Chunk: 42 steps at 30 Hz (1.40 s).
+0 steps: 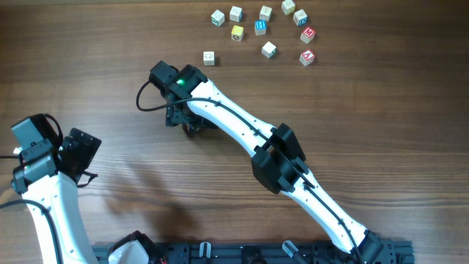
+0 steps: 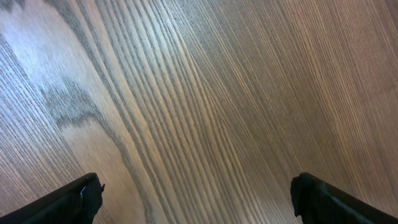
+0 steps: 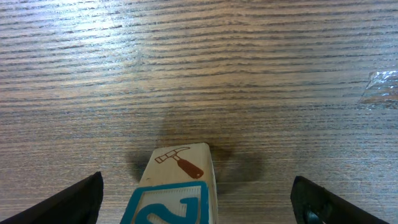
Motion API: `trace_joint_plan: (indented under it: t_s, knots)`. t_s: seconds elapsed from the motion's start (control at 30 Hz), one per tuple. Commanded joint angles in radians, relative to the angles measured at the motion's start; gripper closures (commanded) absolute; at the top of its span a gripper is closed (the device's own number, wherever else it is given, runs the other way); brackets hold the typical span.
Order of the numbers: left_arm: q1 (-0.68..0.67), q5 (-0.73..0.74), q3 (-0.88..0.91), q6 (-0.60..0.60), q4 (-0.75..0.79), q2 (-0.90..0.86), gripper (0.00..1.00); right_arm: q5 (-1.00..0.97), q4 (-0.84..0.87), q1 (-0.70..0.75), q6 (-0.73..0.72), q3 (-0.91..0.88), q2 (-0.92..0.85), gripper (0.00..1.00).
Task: Form a tower
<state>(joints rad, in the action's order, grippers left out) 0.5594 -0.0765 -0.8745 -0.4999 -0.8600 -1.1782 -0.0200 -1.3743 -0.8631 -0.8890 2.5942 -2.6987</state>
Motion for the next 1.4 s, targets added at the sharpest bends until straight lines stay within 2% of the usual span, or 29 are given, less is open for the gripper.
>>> trace_joint_plan:
  t_s: [0.0,0.23,0.37,0.43,0.6,0.67,0.8,0.87,0.93,0.97,1.03,1.17,1.27,1.37]
  knots:
    - [0.006,0.005,-0.003,-0.010,0.003,0.006,0.00,-0.027,0.002,0.003,-0.001,0.005,0.032,0.03]
    - [0.006,0.005,-0.003,-0.010,0.002,0.006,0.00,-0.035,-0.008,0.002,0.082,0.005,0.150,0.03]
    - [0.006,0.005,-0.003,-0.010,0.003,0.006,0.00,-0.032,-0.024,0.003,0.211,0.005,0.243,0.03]
    - [0.006,0.005,-0.003,-0.010,0.002,0.006,0.00,-0.032,-0.045,0.004,0.326,0.005,0.306,0.01]
    - [0.006,0.005,-0.003,-0.010,0.003,0.006,0.00,-0.032,-0.106,0.004,0.727,0.005,0.400,0.01]
    - [0.006,0.005,-0.003,-0.010,0.002,0.006,0.00,-0.032,-0.175,0.005,0.794,0.005,0.401,0.01]
    - [0.006,0.005,-0.003,-0.010,0.003,0.006,0.00,-0.029,-0.204,0.006,0.872,-0.002,0.399,0.01]
    - [0.006,0.005,-0.003,-0.010,0.003,0.006,0.00,0.047,-0.219,0.006,1.048,-0.002,0.399,0.01]
    - [0.006,0.005,-0.003,-0.010,0.003,0.006,0.00,0.230,-0.234,0.008,1.333,-0.002,0.399,0.00]
    - [0.006,0.005,-0.003,-0.010,0.003,0.006,0.00,0.264,-0.234,0.010,1.390,-0.002,0.399,0.01]
    - [0.006,0.005,-0.003,-0.010,0.002,0.006,0.00,0.290,-0.222,0.018,1.473,-0.002,0.399,0.01]
    - [0.006,0.005,-0.003,-0.010,0.003,0.006,0.00,0.168,-0.148,0.039,1.485,-0.002,0.399,0.00]
    - [0.006,0.005,-0.003,-0.010,0.003,0.006,0.00,0.216,-0.167,0.047,1.656,-0.022,0.399,0.00]
    - [0.006,0.005,-0.003,-0.010,0.003,0.006,0.00,0.234,-0.130,0.047,1.795,-0.127,0.399,0.00]
